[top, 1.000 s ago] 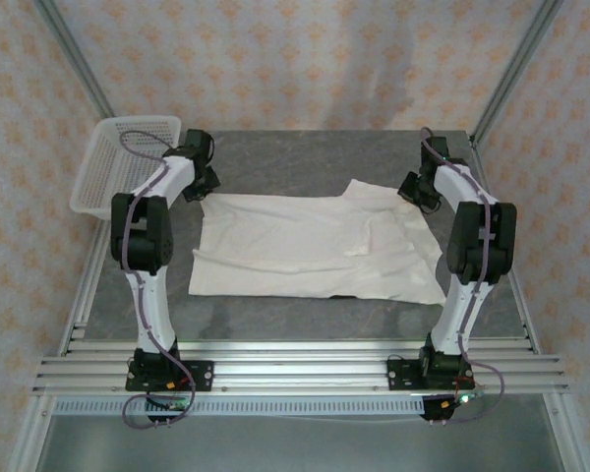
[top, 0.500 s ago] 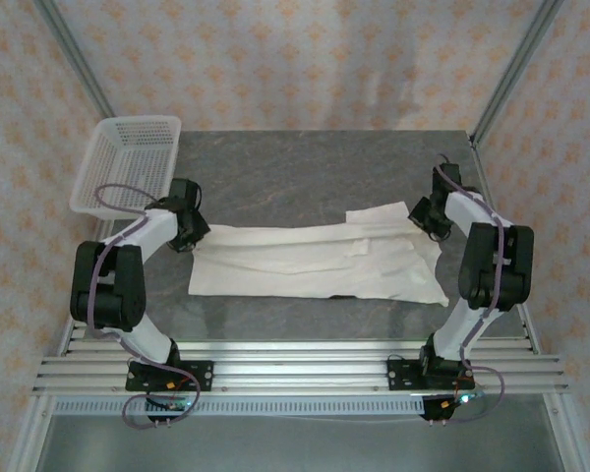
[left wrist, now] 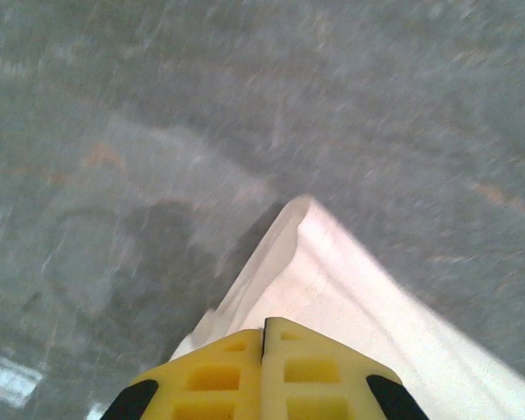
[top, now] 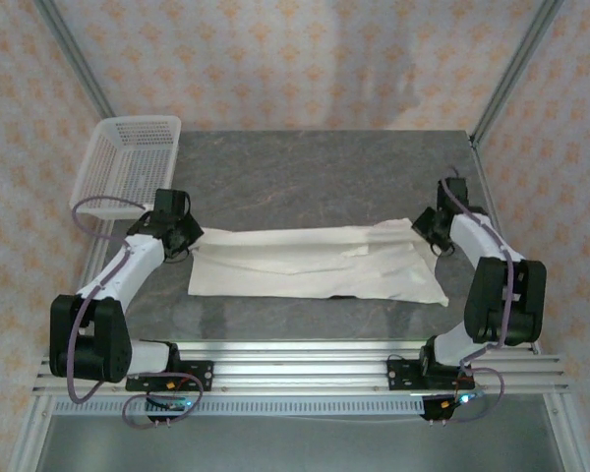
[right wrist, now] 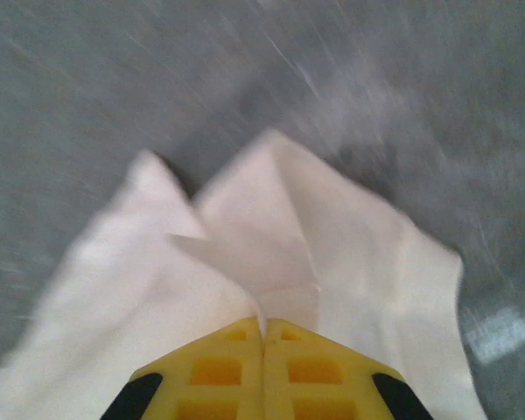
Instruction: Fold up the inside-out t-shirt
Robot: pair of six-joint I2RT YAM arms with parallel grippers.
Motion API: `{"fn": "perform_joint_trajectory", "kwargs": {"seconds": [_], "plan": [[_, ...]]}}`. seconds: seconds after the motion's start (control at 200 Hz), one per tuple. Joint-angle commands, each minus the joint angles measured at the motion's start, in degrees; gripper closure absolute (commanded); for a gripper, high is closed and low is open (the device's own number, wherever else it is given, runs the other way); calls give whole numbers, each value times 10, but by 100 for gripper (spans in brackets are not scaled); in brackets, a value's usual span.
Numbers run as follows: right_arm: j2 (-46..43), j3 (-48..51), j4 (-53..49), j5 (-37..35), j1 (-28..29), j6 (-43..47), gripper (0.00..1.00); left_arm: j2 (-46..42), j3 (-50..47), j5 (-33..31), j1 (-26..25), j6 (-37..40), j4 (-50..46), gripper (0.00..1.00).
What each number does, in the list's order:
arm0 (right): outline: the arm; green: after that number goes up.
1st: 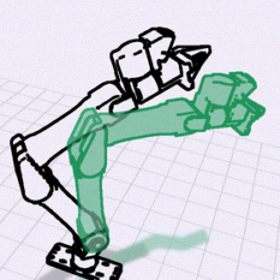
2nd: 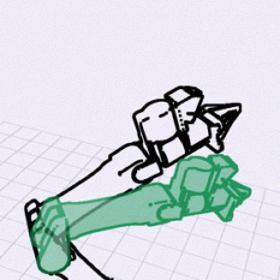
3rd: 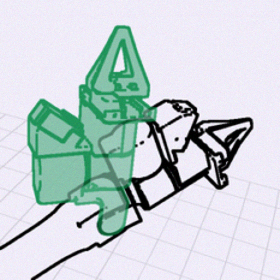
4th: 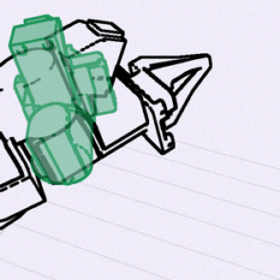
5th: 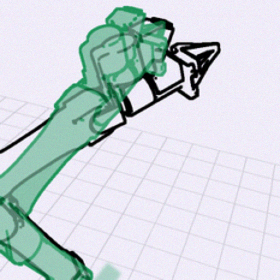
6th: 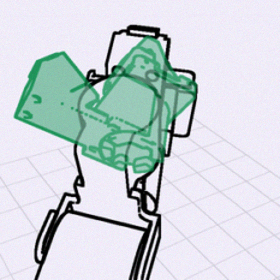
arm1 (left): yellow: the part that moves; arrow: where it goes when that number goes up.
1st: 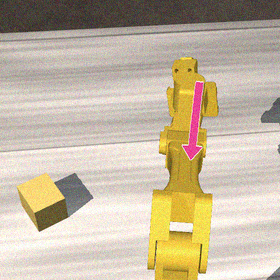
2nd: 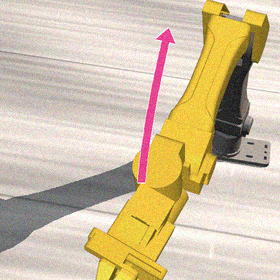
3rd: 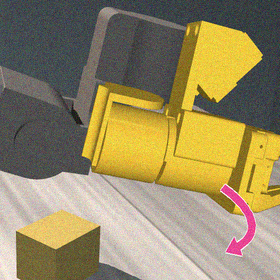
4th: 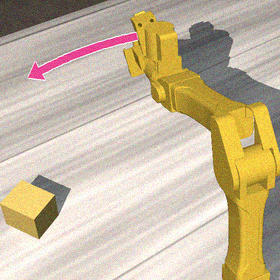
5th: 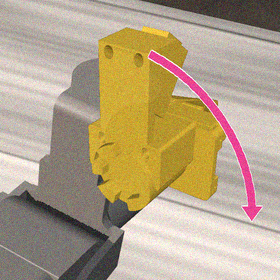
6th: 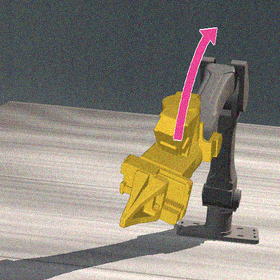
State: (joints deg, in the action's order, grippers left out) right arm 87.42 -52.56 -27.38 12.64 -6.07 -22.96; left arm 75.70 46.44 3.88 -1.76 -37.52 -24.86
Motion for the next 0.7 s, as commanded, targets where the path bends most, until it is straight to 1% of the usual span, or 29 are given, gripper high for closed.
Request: {"fn": "perform_joint_trajectory", "kwargs": {"seconds": [0.0, 0.08, 0.155, 0.235, 0.29, 0.355, 0.39, 0.44, 0.5, 0.56, 0.63, 0.696], "plan": [[13, 48, 25, -22, -4, -21, 89, -24, -42, -25, -20, 3, 1, 98], [16, 45, 17, -13, -4, -15, 77, -41, -78, -38, -25, 5, 24, 79], [-4, 34, 1, -12, -4, -11, 74, -52, -84, -54, -25, 11, 28, 63], [-40, 11, -28, -23, -4, -11, 71, -64, -64, -66, -25, 26, 9, 52], [-64, -7, -44, -30, -3, -10, 69, -77, -46, -83, -25, 38, -10, 49], [-84, -25, -47, -28, 0, -6, 63, -98, -27, -92, -26, 50, -28, 47], [-85, -33, -42, -24, 6, 1, 59, -111, -23, -82, -29, 57, -28, 47], [-76, -47, -31, -27, 19, 11, 50, -127, -20, -56, -39, 64, -18, 47], [-44, -75, -31, -34, 35, 29, 44, -138, -20, -22, -69, 66, -1, 47], [5, -113, -41, -53, 47, 49, 40, -142, -19, -4, -115, 83, 10, 45], [72, -160, -59, -68, 54, 68, 39, -140, -20, -2, -167, 87, 12, 43], [127, -196, -71, -72, 57, 78, 39, -139, -26, -6, -201, 85, 10, 42]]}}
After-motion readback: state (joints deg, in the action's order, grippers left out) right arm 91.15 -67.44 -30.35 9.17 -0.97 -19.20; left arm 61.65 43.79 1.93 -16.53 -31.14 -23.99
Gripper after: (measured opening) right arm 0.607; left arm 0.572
